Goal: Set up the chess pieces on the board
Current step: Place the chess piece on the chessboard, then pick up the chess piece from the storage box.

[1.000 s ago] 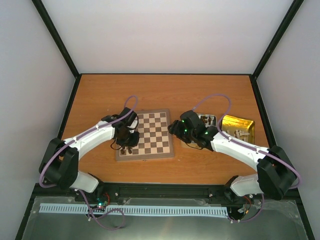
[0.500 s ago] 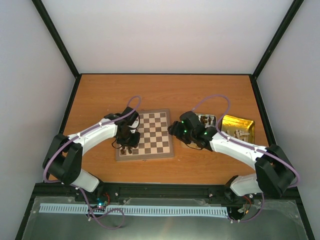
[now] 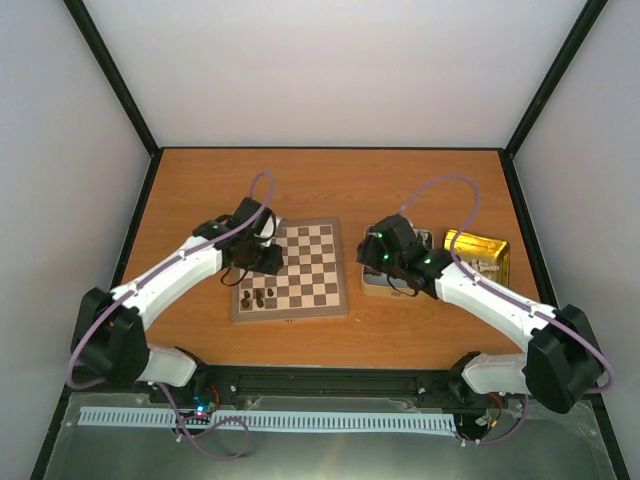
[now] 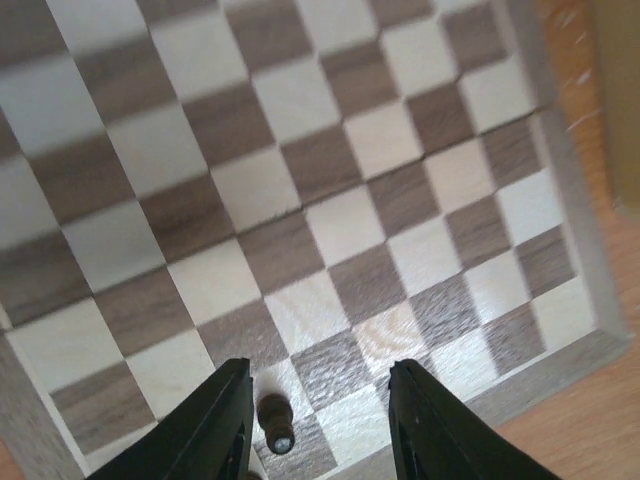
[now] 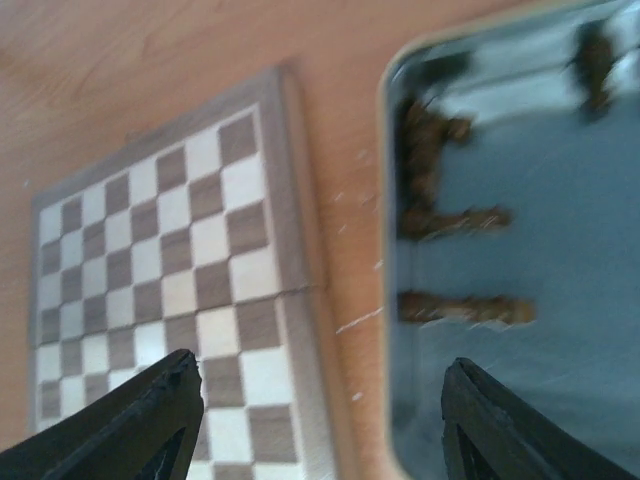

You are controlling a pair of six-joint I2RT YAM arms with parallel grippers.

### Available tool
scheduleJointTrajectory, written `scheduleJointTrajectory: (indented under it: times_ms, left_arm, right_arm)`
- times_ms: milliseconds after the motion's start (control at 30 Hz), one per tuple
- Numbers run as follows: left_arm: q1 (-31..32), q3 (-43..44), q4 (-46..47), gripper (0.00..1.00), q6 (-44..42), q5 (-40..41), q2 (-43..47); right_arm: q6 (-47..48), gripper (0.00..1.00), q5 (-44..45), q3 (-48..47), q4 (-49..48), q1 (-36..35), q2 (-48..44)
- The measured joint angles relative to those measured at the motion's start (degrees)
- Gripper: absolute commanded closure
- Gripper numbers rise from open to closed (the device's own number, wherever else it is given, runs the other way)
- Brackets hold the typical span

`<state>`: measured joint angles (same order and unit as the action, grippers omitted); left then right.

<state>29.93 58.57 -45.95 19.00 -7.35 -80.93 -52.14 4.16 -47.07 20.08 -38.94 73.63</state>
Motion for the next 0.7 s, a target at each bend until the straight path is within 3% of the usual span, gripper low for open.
scheduleJointTrajectory:
  times_ms: [167,400,533,700]
  left_arm:
    - [0.02,-1.22,9.11,0.55,-1.05,2.14,8.87]
    - [0.04,-10.01,25.57,0.34,-3.54,5.97,26.43]
    - [0.04,-14.36,31.10,0.31,-4.15,7.69,32.44]
    - [0.04,-16.17,33.90,0.31,-4.17,9.18,34.42]
  right_arm:
    - [7.19,0.38,4.13,-2.95,5.81,6.27,-0.74]
    - [12.68,0.47,2.21,-3.61,8.24,11.23,6.32]
    - [7.85,0.53,-0.31,-3.58,5.77,11.63,10.38]
    - [-7.10,0.54,-2.10,-3.28,-0.63,11.69,14.82]
